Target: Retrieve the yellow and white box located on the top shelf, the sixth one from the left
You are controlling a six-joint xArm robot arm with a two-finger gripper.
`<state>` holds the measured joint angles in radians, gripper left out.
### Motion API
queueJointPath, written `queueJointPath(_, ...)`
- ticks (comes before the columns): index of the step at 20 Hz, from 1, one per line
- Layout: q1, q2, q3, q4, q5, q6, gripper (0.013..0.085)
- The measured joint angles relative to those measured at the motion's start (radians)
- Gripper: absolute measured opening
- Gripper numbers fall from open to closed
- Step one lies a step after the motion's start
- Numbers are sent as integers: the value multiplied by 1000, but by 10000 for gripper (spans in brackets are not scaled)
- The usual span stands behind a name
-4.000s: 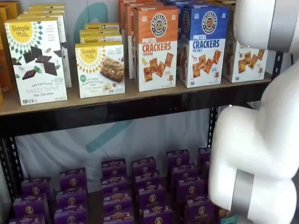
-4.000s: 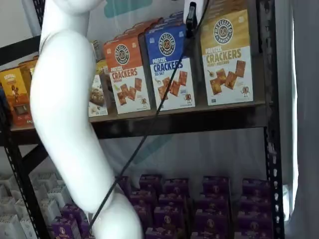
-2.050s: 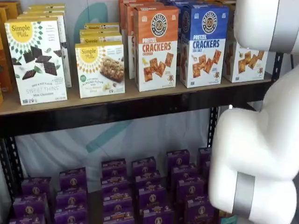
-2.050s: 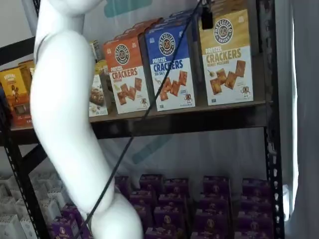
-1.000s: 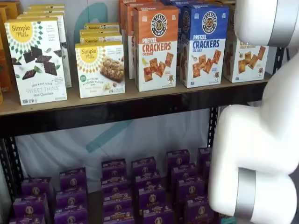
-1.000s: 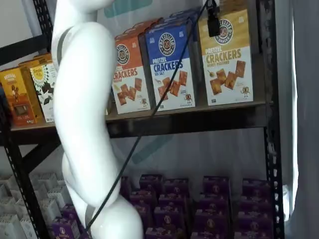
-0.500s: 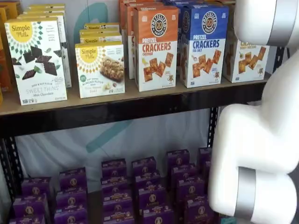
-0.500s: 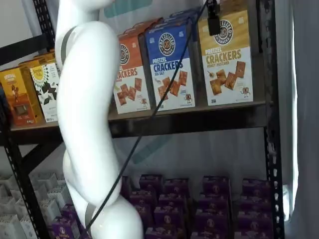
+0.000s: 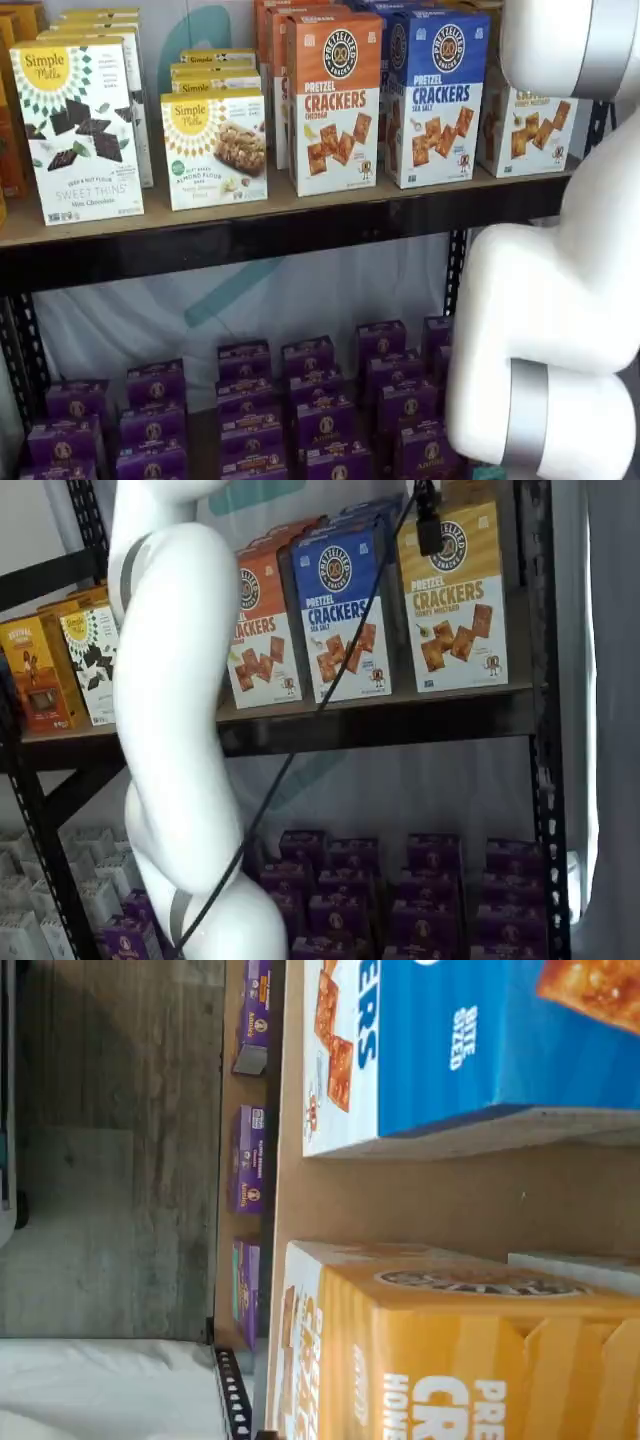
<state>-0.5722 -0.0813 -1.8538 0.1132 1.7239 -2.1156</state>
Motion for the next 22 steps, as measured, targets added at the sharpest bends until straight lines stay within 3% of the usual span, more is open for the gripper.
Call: queueJointPath(22,7,-11,22,-32,5,-2,850)
